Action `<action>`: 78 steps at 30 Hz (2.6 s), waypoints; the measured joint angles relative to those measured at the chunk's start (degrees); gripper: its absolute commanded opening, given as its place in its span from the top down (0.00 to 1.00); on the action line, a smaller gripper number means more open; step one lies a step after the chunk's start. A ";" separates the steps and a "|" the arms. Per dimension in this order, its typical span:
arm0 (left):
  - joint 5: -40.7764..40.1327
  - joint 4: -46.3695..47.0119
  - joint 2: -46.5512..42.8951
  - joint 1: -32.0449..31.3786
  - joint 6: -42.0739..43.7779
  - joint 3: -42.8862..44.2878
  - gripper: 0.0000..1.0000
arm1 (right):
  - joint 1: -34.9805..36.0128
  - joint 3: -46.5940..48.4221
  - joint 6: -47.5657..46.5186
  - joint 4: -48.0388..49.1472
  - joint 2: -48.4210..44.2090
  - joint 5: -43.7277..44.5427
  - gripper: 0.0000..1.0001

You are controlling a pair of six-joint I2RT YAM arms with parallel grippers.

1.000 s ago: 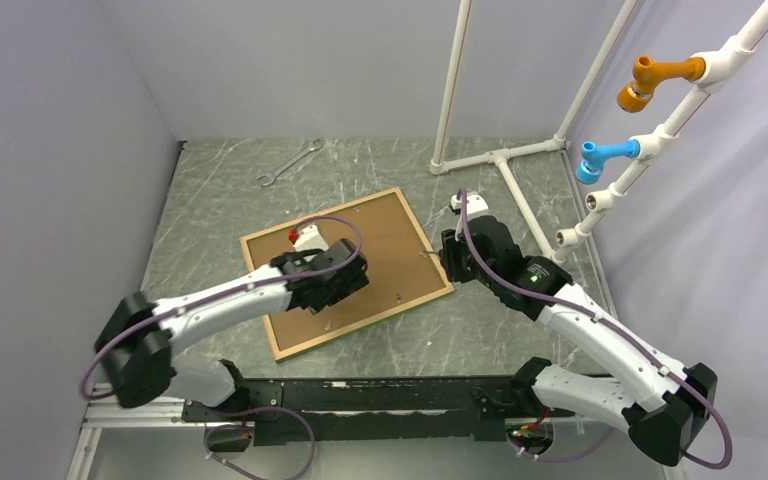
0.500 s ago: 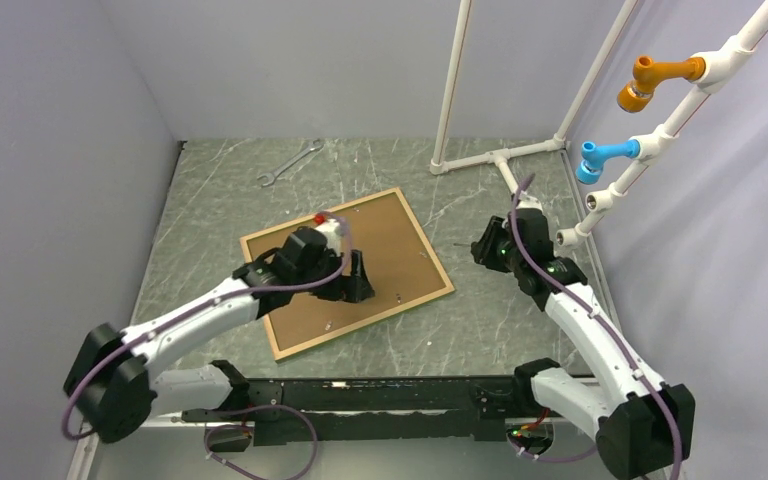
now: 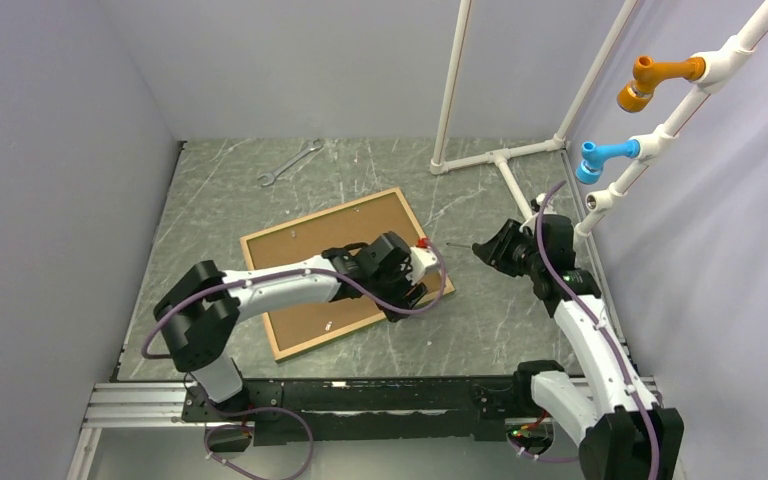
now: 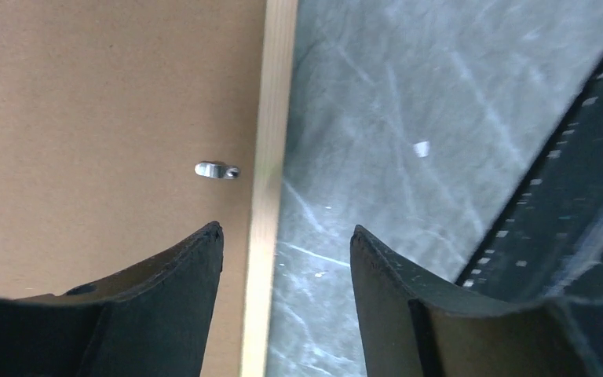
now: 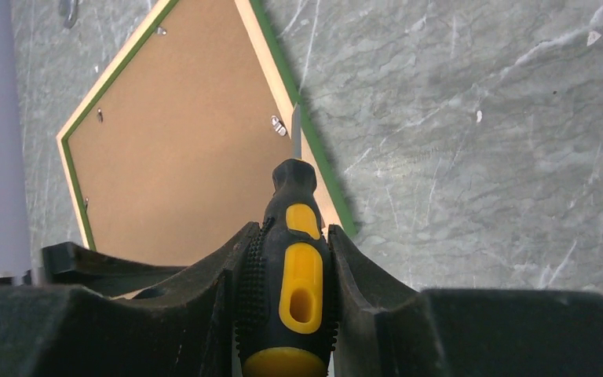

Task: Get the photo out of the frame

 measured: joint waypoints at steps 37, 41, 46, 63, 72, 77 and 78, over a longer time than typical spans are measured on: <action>-20.57 4.09 8.20 -12.35 40.04 -5.03 1.00 | 0.00 0.04 -1.88 -1.25 -4.20 -2.67 1.00; -21.70 5.51 7.61 -13.31 42.64 -6.21 1.00 | 0.00 0.04 -2.03 -1.36 -4.28 -2.89 1.00; -20.59 5.20 5.95 -12.59 41.86 -6.32 0.67 | 0.00 0.04 -2.12 -1.95 -5.75 -2.82 1.00; -16.74 -0.79 -21.77 12.50 -12.66 -15.65 0.08 | 0.00 0.04 -1.92 -2.75 -6.75 -4.52 1.00; -9.40 -3.37 -32.44 54.69 -25.66 -30.18 0.16 | 0.48 0.04 -1.88 -1.70 -5.49 -7.30 1.00; -3.93 -2.19 -17.84 65.90 -24.20 -25.27 0.27 | 0.66 0.04 -1.88 -0.79 -5.01 -8.61 1.00; -2.99 -1.88 -14.93 66.69 -23.82 -23.56 0.32 | 0.72 0.04 -1.88 -0.63 -4.92 -8.87 1.00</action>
